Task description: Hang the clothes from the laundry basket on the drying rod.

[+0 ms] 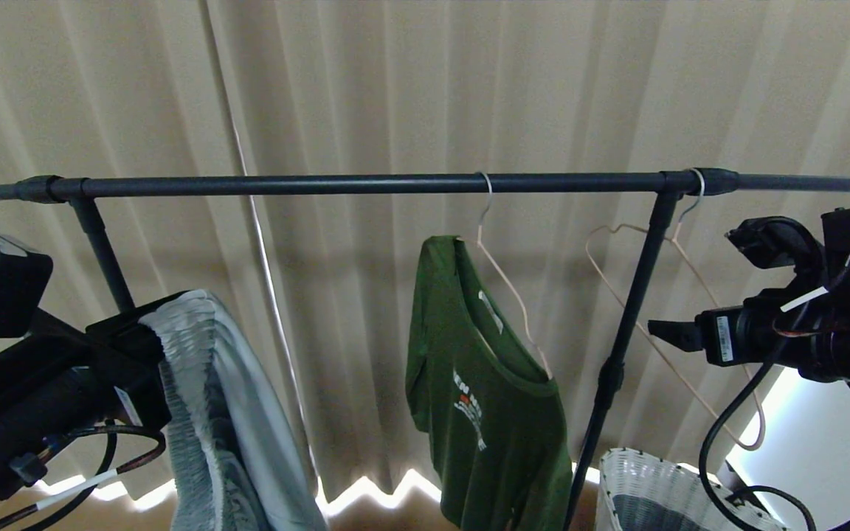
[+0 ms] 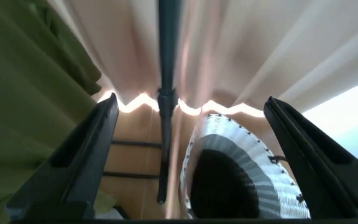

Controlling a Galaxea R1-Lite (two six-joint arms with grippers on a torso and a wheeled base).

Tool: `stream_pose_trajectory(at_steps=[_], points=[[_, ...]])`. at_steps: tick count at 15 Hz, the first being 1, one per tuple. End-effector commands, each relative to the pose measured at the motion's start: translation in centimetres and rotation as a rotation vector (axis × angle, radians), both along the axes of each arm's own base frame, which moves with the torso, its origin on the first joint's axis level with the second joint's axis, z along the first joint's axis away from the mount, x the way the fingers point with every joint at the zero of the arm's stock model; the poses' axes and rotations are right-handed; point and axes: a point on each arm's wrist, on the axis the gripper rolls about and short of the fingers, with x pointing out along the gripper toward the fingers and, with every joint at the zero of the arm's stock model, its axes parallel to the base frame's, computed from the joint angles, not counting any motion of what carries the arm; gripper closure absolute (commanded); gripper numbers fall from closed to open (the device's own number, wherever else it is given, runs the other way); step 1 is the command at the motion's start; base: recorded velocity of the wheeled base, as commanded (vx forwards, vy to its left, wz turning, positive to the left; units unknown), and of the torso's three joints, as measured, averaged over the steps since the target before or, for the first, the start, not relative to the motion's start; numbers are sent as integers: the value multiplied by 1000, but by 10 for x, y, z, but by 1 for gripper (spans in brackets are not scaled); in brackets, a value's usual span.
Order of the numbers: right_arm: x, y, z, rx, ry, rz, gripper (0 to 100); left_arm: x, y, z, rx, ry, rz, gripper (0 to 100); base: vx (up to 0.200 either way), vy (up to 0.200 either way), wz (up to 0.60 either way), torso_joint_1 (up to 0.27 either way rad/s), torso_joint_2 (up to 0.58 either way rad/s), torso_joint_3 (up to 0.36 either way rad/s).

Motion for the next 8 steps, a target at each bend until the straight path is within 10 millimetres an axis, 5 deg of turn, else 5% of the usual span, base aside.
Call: stream_pose_trajectory(at_steps=[1,8], points=[[3,2,-5,-3,18,4,0,0,0,0,0,0,2,100,0,0,0,0,0,0],[3,0,-3,-27,5,-34,0,0,0,0,0,0,2,100,0,0,0,0,0,0]])
